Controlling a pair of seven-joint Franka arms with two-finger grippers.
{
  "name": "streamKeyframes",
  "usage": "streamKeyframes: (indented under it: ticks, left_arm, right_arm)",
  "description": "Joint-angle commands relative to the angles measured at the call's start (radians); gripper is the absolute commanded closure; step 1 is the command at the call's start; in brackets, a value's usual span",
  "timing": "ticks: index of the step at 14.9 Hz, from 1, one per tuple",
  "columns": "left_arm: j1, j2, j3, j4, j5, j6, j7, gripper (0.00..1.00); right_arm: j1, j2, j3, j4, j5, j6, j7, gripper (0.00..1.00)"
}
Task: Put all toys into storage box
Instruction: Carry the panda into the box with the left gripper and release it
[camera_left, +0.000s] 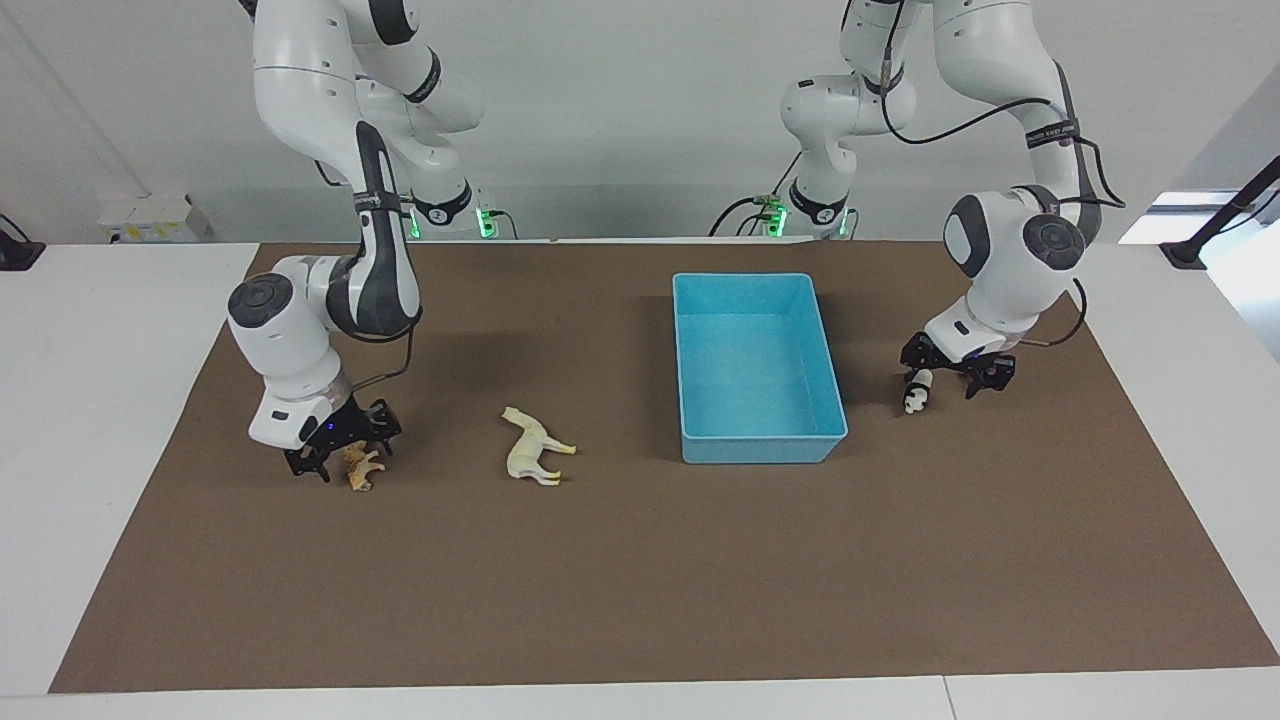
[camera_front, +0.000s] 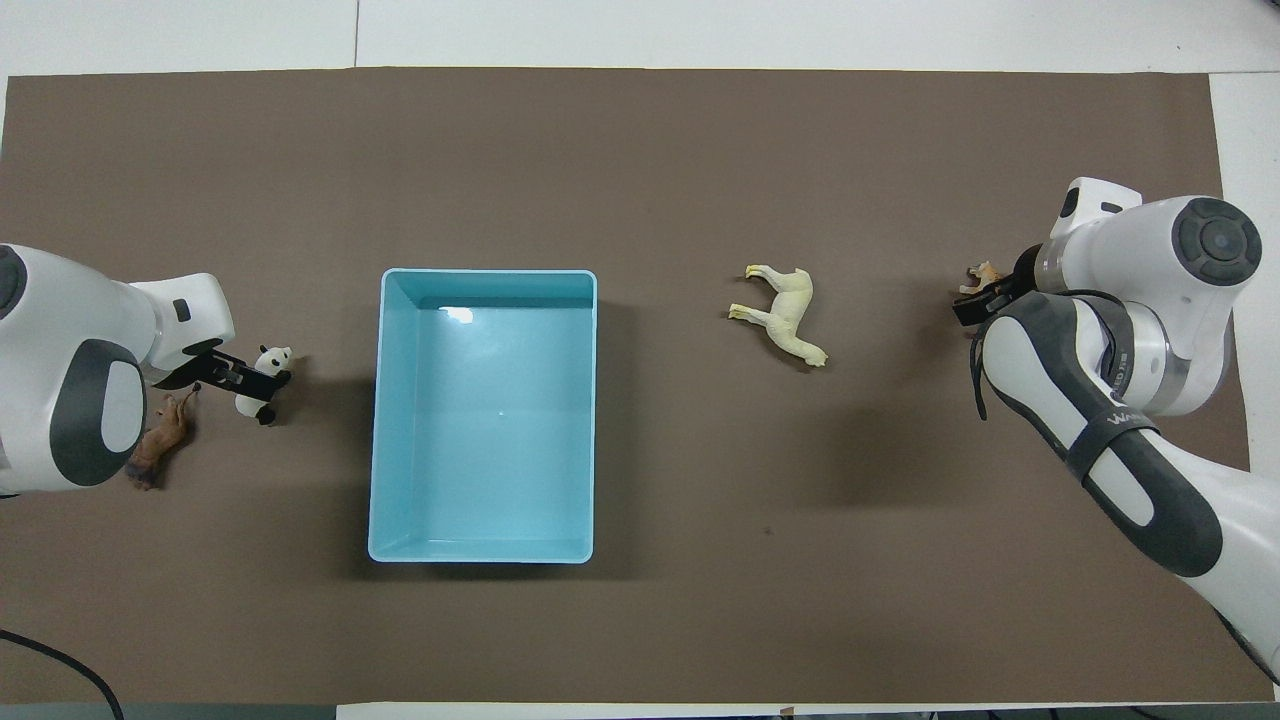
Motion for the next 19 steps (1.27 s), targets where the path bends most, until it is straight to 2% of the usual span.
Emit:
streamKeyframes:
  ticks: [1, 5, 6, 7, 8, 9, 10, 12, 13, 15, 17, 19]
  left_arm:
    - [-0.007, -0.041, 0.007, -0.129, 0.015, 0.138, 0.018, 0.0]
    - [-0.007, -0.015, 0.005, -0.133, 0.015, 0.164, 0.014, 0.0]
    - [-0.018, -0.015, 0.007, -0.13, 0.015, 0.158, 0.007, 0.28]
    - [-0.026, -0.015, 0.007, -0.127, 0.015, 0.149, 0.006, 0.65]
    - [-0.024, -0.014, 0.009, -0.123, 0.015, 0.149, 0.006, 0.95]
    - [-0.016, -0.015, 0.007, -0.122, 0.015, 0.146, 0.006, 1.0]
    - [-0.016, -0.014, 0.007, -0.116, 0.015, 0.135, 0.006, 1.0]
    - [-0.016, -0.009, 0.007, -0.084, 0.013, 0.093, 0.006, 1.0]
    - [-0.019, -0.001, 0.007, -0.021, 0.012, 0.024, 0.004, 1.0]
    - [-0.03, 0.012, -0.001, 0.175, -0.004, -0.224, -0.023, 1.0]
    - [-0.1, 0.012, -0.005, 0.335, -0.045, -0.428, -0.139, 1.0]
    - [-0.191, -0.007, -0.01, 0.361, -0.071, -0.477, -0.299, 1.0]
  right_arm:
    - [-0.006, -0.015, 0.001, -0.04, 0.027, 0.037, -0.04, 0.0]
    - [-0.015, -0.017, 0.001, -0.044, 0.032, 0.034, -0.04, 0.05]
    - [-0.016, -0.017, 0.001, -0.044, 0.032, 0.031, -0.038, 0.13]
    - [-0.016, -0.018, 0.001, -0.044, 0.038, 0.029, -0.036, 0.32]
    - [-0.016, -0.018, 0.001, -0.044, 0.075, 0.026, -0.035, 0.58]
    - [-0.009, -0.018, 0.001, -0.044, 0.11, 0.026, -0.032, 0.88]
    - [-0.005, -0.018, 0.001, -0.043, 0.118, 0.026, -0.027, 1.0]
    - [-0.003, -0.018, 0.001, -0.04, 0.119, 0.026, -0.004, 1.0]
    - [0.0, -0.017, 0.001, -0.037, 0.119, 0.025, 0.003, 1.0]
    - [0.009, -0.017, 0.001, -0.035, 0.119, 0.022, 0.005, 1.0]
    - [0.008, -0.017, 0.001, -0.027, 0.119, 0.014, 0.003, 1.0]
    - [0.008, -0.017, 0.001, -0.015, 0.119, 0.009, 0.005, 1.0]
